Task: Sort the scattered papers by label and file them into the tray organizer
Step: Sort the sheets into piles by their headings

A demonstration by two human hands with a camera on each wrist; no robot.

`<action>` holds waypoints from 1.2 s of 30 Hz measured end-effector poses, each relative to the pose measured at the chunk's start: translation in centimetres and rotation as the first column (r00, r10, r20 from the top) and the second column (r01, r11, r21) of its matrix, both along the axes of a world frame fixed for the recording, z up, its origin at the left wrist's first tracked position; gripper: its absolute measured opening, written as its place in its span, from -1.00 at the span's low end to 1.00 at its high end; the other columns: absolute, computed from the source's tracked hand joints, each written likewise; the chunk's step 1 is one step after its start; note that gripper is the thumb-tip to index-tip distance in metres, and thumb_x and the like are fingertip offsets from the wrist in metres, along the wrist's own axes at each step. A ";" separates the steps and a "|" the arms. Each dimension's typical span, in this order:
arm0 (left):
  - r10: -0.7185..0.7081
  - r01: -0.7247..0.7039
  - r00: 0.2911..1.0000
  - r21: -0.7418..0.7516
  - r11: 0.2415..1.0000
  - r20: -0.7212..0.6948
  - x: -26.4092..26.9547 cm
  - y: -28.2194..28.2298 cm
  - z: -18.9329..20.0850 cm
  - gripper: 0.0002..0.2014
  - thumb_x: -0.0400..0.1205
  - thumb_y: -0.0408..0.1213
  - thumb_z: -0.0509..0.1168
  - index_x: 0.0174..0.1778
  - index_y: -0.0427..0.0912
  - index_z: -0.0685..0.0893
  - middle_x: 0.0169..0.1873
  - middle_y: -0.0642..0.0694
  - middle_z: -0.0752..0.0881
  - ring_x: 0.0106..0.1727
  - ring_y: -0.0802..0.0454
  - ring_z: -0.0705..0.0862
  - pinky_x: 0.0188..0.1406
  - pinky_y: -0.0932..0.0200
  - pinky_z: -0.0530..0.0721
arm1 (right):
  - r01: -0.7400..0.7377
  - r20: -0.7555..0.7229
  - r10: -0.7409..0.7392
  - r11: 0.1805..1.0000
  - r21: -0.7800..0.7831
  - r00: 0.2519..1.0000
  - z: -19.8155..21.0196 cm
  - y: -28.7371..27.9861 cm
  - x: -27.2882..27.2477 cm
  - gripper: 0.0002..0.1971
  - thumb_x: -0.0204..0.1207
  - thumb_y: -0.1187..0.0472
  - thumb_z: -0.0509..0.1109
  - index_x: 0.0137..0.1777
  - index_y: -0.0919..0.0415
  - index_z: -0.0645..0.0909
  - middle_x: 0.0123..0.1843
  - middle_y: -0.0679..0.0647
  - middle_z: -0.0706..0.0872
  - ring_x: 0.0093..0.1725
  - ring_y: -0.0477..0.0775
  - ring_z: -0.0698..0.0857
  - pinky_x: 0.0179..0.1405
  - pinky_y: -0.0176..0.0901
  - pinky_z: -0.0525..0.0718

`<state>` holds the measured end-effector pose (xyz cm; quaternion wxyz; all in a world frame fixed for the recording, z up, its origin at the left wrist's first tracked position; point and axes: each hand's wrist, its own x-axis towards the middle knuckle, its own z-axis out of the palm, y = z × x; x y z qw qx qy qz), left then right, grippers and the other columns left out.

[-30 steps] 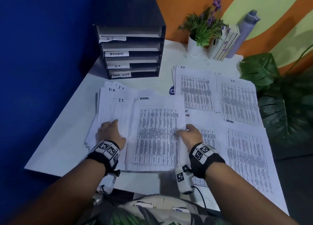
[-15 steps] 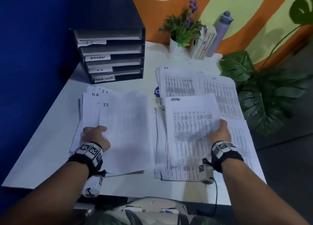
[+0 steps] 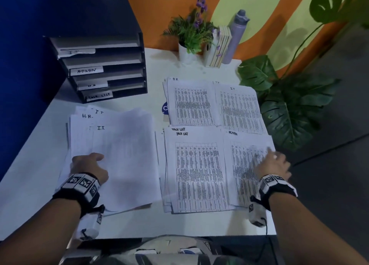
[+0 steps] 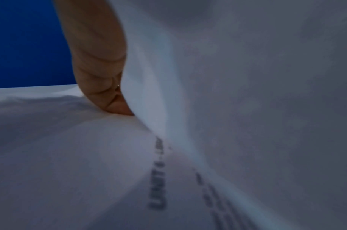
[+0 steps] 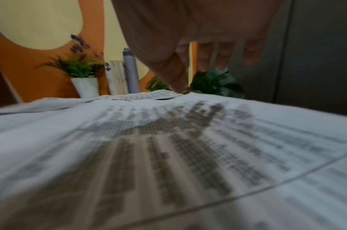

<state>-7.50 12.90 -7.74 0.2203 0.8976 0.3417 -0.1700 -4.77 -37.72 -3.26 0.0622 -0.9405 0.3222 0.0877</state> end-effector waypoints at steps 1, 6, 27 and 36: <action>0.012 -0.012 1.000 -0.012 1.000 0.004 0.1 0.0 -0.1 -0.41 0.35 -0.42 0.31 0.34 0.03 0.62 0.35 -0.23 0.29 0.12 -0.34 0.63 0.07 -0.13 0.75 | -0.076 -0.014 0.077 0.996 0.055 0.997 -0.5 0.8 0.2 -0.29 0.48 0.11 0.38 0.61 -0.16 0.19 0.59 0.07 0.24 0.50 0.28 0.27 0.40 0.30 0.36; 0.084 -0.082 0.996 -0.049 0.995 0.030 0.2 0.0 0.0 -0.42 0.32 -0.43 0.40 0.31 -0.05 0.64 0.34 -0.28 0.32 0.12 -0.34 0.64 0.08 -0.10 0.75 | -0.259 -0.164 0.297 0.941 0.218 0.941 -2.1 3.6 0.3 -0.43 0.54 0.21 0.23 0.53 -0.23 0.32 0.62 -0.10 0.19 0.53 0.15 0.22 0.41 0.30 0.39; -0.070 0.064 0.964 0.033 0.997 0.256 -3.6 -0.6 1.0 -0.44 0.53 -0.27 0.39 0.50 -0.08 0.50 0.50 -0.16 0.43 0.43 -0.17 0.51 0.48 -0.05 0.44 | -0.446 0.185 0.447 0.598 0.666 0.875 0.6 26.2 1.1 -0.78 0.52 0.20 0.39 0.13 0.25 0.65 0.04 0.19 0.77 0.07 0.21 0.73 -0.03 -0.18 0.63; 0.076 -0.044 0.983 -0.191 0.981 0.165 -2.2 0.4 1.6 -0.40 0.59 -0.31 0.30 0.58 -0.21 0.32 0.41 -0.24 0.53 0.37 -0.19 0.55 0.34 -0.01 0.55 | -0.347 0.180 0.325 0.588 0.731 0.928 -0.7 25.8 1.0 -0.84 0.49 0.26 0.41 0.03 0.30 0.60 -0.08 0.17 0.73 -0.08 0.19 0.71 -0.15 -0.13 0.66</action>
